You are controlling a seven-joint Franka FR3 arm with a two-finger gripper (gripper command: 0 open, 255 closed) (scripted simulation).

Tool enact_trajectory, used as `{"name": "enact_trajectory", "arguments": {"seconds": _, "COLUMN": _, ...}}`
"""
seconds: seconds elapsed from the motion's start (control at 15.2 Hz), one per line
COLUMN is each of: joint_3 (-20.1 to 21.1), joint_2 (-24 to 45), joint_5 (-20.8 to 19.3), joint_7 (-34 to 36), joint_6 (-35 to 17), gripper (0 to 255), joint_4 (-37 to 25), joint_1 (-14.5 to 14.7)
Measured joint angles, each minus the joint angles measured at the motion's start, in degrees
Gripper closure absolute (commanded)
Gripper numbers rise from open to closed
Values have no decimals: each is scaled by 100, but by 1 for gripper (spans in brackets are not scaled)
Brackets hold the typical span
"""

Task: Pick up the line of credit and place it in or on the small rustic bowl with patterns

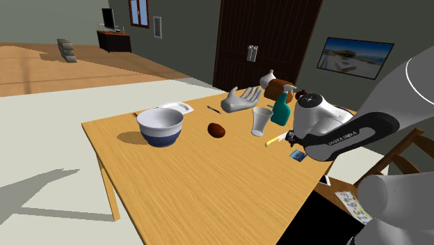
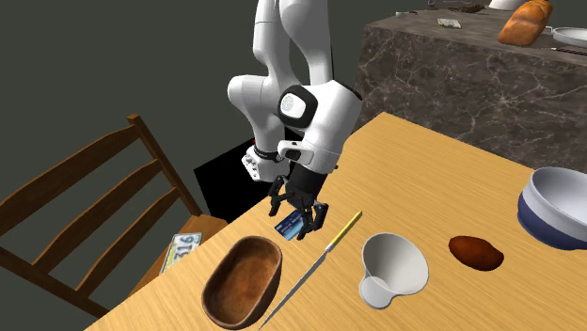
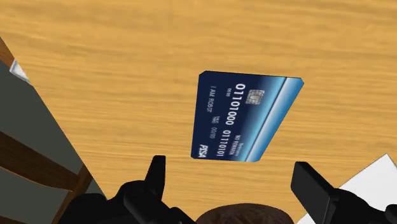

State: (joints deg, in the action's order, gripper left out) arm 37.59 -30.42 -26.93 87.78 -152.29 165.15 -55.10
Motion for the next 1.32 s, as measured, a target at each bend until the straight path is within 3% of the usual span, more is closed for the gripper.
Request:
{"name": "enact_trajectory", "arguments": {"seconds": 0.4, "joint_3": 53, "joint_2": 65, "joint_5": -85, "joint_7": 53, "joint_6": -82, "gripper": 0, "joint_4": -4, "joint_1": -108}}
{"name": "enact_trajectory", "arguments": {"seconds": 0.46, "joint_3": 53, "joint_2": 65, "joint_5": -85, "joint_7": 53, "joint_6": -82, "gripper": 255, "joint_4": -4, "joint_1": -108}}
{"name": "enact_trajectory", "arguments": {"seconds": 1.12, "joint_3": 54, "joint_2": 66, "joint_5": -86, "joint_7": 54, "joint_6": -83, "gripper": 255, "joint_4": -5, "joint_1": -110}}
{"name": "enact_trajectory", "arguments": {"seconds": 1.32, "joint_3": -127, "joint_2": -64, "joint_5": 75, "joint_7": -143, "joint_6": 95, "gripper": 255, "joint_4": -43, "joint_1": 85}}
